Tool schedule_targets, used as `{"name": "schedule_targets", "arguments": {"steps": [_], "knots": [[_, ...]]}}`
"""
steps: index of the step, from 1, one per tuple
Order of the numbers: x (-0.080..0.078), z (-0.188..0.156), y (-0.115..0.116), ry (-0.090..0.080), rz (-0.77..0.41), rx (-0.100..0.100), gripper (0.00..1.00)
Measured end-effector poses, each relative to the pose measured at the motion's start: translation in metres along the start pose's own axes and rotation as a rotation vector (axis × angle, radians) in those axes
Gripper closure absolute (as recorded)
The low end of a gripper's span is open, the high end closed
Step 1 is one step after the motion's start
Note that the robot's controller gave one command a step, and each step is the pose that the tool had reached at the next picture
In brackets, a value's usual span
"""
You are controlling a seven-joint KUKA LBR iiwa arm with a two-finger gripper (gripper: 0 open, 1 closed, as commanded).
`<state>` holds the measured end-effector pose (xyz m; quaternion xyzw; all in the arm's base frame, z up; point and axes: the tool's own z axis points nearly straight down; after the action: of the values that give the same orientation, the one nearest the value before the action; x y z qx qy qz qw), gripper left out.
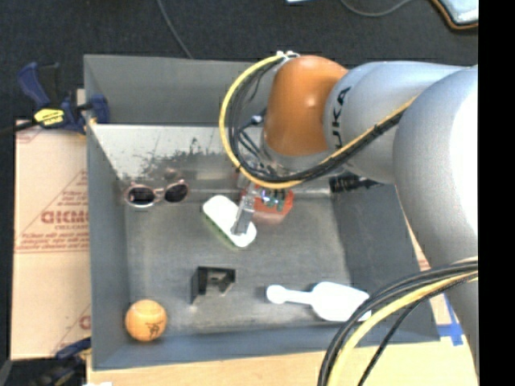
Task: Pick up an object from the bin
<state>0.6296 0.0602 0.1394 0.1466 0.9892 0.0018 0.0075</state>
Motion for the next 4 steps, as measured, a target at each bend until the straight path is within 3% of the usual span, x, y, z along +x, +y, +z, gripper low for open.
{"name": "schedule_targets", "arguments": {"steps": [1, 2, 3, 4], "knots": [[0.029, 0.040, 0.003, 0.013, -0.106, 0.004, 0.00], [0.011, 0.068, -0.002, -0.005, 0.325, -0.001, 0.00], [0.031, 0.069, 0.000, 0.010, -0.041, 0.003, 1.00], [0.031, 0.068, 0.000, 0.010, -0.041, 0.003, 1.00]]}}
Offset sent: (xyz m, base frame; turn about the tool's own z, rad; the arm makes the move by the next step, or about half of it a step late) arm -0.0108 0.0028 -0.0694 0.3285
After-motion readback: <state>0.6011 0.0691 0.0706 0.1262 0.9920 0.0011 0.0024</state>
